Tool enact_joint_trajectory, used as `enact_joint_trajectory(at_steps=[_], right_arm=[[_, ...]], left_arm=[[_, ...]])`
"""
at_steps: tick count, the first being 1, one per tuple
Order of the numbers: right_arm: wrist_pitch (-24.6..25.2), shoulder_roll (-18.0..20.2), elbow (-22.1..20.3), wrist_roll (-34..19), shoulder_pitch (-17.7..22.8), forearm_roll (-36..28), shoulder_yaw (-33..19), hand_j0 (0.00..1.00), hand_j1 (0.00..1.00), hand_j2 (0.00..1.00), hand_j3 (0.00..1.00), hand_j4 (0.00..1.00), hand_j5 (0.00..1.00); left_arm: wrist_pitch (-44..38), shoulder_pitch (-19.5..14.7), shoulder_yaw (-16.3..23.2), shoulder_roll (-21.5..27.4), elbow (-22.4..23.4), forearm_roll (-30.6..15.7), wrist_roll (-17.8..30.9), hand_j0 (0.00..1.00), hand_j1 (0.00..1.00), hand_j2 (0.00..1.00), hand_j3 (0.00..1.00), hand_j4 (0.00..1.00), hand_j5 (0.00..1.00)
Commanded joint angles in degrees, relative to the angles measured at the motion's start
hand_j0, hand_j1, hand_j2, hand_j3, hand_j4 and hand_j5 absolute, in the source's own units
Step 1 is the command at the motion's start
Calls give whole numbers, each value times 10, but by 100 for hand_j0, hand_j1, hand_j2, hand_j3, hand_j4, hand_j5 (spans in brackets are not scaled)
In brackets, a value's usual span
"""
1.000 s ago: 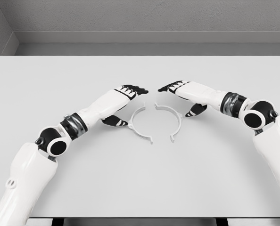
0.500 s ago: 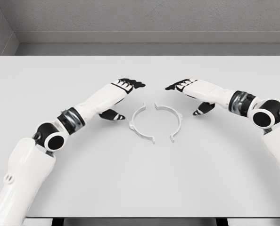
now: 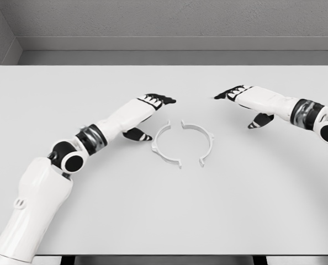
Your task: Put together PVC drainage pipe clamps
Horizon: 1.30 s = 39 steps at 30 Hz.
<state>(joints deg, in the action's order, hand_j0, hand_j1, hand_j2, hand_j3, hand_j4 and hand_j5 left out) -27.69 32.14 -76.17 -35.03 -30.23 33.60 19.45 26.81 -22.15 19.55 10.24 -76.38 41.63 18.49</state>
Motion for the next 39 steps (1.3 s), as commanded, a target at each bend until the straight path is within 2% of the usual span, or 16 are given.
enact_joint_trajectory(at_steps=[1,29,31,33,34,35,36,39], right_arm=[[1,14,-1,0,1,-3,0,100,100,100,100,100,100],[2,14,0,0,4,-4,1,100,100,100,100,100,100],[2,15,1,0,4,-4,1,100,100,100,100,100,100],[1,35,1,0,1,-4,1,100,100,100,100,100,100],[2,35,2,7,1,-4,0,100,100,100,100,100,100],[2,40,4,43,2,-4,1,100,100,100,100,100,100],[2,45,4,54,2,-3,1,100,100,100,100,100,100],[2,48,3,53,1,-3,1,100,100,100,100,100,100]], left_arm=[[-1,0,8,-5,1,-3,0,100,100,100,100,100,100],[-1,0,17,-32,-9,0,0,100,100,100,100,100,100],[-1,0,14,-29,-9,-1,0,100,100,100,100,100,100],[-1,1,12,-28,-15,-1,0,100,100,100,100,100,100],[-1,2,12,-28,-16,-1,0,100,100,100,100,100,100],[-1,2,12,-28,-16,-1,0,100,100,100,100,100,100],[-1,1,11,-27,-16,-1,0,100,100,100,100,100,100],[-1,2,7,-17,-26,-8,0,100,100,100,100,100,100]])
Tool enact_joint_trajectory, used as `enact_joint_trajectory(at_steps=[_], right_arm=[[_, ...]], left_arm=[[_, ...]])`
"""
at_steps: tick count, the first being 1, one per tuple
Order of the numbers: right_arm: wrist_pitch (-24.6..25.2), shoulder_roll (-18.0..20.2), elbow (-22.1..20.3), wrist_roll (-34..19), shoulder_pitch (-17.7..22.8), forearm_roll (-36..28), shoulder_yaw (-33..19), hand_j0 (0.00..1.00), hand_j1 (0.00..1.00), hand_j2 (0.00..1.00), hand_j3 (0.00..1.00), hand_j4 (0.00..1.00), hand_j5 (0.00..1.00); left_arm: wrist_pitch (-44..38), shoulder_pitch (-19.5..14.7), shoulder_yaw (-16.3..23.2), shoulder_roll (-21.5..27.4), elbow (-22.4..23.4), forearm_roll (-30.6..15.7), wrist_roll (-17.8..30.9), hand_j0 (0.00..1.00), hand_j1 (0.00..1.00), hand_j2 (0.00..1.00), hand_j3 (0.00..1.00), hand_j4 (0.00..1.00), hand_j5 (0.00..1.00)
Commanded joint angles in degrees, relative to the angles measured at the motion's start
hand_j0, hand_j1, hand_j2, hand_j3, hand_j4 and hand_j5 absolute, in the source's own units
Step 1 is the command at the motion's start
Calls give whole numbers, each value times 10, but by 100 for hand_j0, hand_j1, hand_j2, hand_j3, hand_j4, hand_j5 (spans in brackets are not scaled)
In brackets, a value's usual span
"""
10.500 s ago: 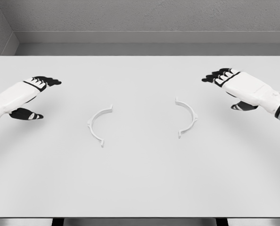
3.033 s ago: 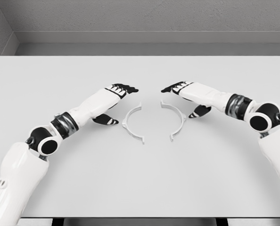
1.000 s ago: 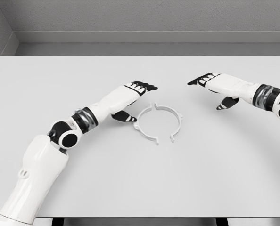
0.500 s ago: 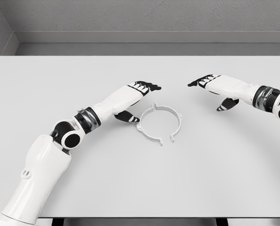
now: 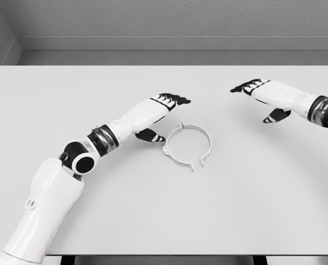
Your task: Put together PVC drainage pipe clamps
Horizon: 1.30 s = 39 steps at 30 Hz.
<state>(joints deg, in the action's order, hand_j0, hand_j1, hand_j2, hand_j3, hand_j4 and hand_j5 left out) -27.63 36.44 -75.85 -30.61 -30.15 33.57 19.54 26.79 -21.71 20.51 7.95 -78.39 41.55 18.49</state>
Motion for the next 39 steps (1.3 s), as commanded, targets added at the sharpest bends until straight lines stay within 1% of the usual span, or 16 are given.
enact_joint_trajectory(at_steps=[1,5,6,7,10,14,16,17,18,26,27,29,39], right_arm=[[1,5,-1,9,1,-3,0,100,100,100,100,100,100],[1,8,-3,9,1,-3,0,100,100,100,100,100,100],[1,9,-3,7,1,-3,0,100,100,100,100,100,100],[2,9,-3,6,1,-2,0,100,100,100,100,100,100],[4,11,-3,2,-4,-2,1,100,100,100,100,100,100],[6,11,-3,1,-11,-3,6,100,100,100,100,100,100],[5,12,-3,0,-15,-3,7,100,100,100,100,100,100],[5,14,-4,-7,-16,-3,7,100,100,100,100,100,100],[5,14,-4,-25,-17,-3,7,100,100,100,100,100,100],[2,21,-4,-22,-19,-3,11,100,100,100,100,100,100],[2,21,-4,-23,-19,-3,11,100,100,100,100,100,100],[2,21,-4,-25,-19,-3,11,100,100,100,100,100,100],[6,21,-2,-25,-24,-4,11,100,100,100,100,100,100]], left_arm=[[-1,2,-5,14,-18,-8,0,100,100,100,100,100,100],[0,14,-10,29,-41,-9,0,100,100,100,100,100,100],[1,25,-15,33,-51,-9,0,100,100,100,100,100,100],[2,27,-14,37,-55,-9,0,100,100,100,100,100,100],[5,39,-14,37,-72,-9,0,100,100,100,100,100,100],[5,49,-13,48,-84,-9,0,100,100,100,100,100,100],[4,53,-13,48,-84,-9,0,100,100,100,100,100,100],[4,53,-13,49,-84,-8,0,100,100,100,100,100,100],[4,53,-11,48,-84,-7,0,100,100,100,100,100,100],[3,51,-3,41,-70,-1,0,100,100,100,100,100,100],[2,49,7,41,-69,-1,0,100,100,100,100,100,100],[1,46,12,40,-62,-1,0,100,100,100,100,100,100],[0,45,17,30,-55,0,0,100,100,100,100,100,100]])
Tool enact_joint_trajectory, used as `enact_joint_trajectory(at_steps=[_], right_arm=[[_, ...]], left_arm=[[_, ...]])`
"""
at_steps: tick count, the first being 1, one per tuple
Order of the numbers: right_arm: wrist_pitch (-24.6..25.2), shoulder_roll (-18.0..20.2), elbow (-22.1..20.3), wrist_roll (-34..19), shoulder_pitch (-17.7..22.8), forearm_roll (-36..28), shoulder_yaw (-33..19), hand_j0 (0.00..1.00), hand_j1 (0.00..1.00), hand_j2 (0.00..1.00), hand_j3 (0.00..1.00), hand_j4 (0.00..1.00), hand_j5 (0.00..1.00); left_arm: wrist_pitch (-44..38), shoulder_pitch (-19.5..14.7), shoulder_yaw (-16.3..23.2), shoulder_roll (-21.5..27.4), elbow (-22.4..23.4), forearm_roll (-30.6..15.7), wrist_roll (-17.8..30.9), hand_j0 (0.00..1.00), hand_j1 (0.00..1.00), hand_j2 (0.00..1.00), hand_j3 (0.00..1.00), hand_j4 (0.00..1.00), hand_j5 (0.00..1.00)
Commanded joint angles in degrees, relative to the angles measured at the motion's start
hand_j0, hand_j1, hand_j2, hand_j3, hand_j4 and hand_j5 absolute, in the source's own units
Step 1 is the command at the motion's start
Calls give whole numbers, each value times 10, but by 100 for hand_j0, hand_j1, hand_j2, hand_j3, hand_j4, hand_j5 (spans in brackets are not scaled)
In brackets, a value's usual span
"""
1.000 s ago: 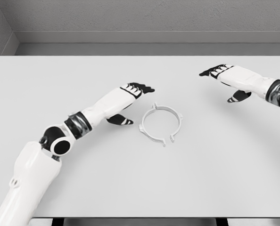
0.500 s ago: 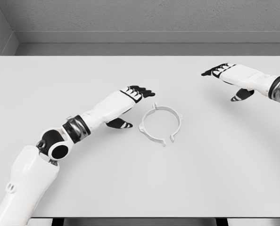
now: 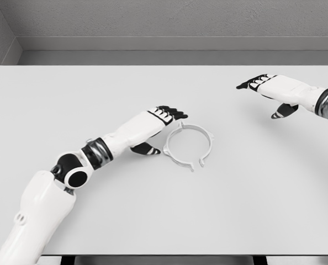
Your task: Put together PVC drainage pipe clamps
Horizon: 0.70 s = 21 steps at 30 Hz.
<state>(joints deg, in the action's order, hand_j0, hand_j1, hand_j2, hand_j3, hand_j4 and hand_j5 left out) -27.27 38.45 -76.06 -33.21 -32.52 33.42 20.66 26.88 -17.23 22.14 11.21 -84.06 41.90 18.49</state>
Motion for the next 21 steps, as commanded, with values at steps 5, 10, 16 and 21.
enact_joint_trajectory(at_steps=[5,10,16,21], right_arm=[[2,0,0,0,0,-3,-1,100,100,100,100,100,100],[2,1,0,0,0,-3,0,100,100,100,100,100,100],[2,0,1,0,0,-3,0,100,100,100,100,100,100],[2,0,1,-1,0,-3,0,100,100,100,100,100,100]], left_arm=[[-2,-1,4,-15,1,-2,0,100,100,100,100,100,100],[-2,-2,6,-22,7,-2,0,100,100,100,100,100,100],[-2,-2,4,-23,6,-3,0,100,100,100,100,100,100],[-2,-3,-1,-18,1,-7,0,100,100,100,100,100,100]])
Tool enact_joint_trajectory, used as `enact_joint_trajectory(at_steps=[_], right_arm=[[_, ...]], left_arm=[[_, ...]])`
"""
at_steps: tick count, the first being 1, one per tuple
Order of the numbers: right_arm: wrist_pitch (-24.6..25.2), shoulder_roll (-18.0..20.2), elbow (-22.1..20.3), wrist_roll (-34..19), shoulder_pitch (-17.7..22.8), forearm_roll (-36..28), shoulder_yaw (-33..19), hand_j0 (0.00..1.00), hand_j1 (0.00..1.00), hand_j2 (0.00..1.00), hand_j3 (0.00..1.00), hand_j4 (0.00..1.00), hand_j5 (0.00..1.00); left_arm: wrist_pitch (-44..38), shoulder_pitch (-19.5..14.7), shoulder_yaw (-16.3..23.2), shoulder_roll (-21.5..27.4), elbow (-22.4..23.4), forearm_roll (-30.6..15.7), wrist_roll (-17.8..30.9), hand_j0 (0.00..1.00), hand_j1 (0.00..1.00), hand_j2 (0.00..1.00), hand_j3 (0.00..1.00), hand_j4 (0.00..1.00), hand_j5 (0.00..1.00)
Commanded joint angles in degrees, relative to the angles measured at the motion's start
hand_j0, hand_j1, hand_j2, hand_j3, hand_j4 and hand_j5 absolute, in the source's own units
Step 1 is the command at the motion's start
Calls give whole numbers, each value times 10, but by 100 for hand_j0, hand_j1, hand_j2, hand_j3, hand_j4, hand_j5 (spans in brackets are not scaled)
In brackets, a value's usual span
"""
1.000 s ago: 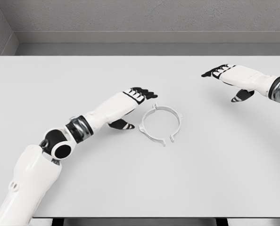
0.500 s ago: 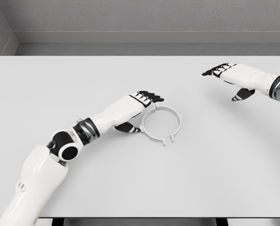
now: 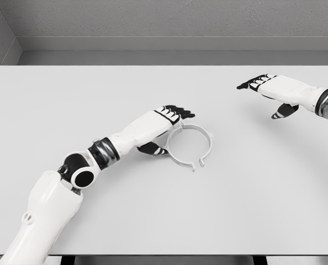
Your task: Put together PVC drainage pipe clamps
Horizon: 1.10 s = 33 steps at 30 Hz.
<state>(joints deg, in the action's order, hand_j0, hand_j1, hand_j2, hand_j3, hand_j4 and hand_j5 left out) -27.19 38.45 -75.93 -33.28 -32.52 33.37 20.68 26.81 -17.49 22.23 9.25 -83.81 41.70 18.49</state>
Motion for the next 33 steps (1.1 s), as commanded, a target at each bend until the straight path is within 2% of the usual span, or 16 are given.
enact_joint_trajectory(at_steps=[1,5,18,33], right_arm=[[1,0,0,0,0,-2,0,100,100,100,100,100,100],[1,0,0,0,0,-2,0,100,100,100,100,100,100],[1,0,-1,-1,0,-2,0,100,100,100,100,100,100],[0,4,-2,-1,-5,-2,11,100,100,100,100,100,100]], left_arm=[[-1,0,-4,3,-1,-7,0,100,100,100,100,100,100],[-1,3,-7,23,-1,-8,0,100,100,100,100,100,100],[-1,-4,-6,18,35,-4,0,100,100,100,100,100,100],[0,-4,-3,6,19,-7,0,100,100,100,100,100,100]])
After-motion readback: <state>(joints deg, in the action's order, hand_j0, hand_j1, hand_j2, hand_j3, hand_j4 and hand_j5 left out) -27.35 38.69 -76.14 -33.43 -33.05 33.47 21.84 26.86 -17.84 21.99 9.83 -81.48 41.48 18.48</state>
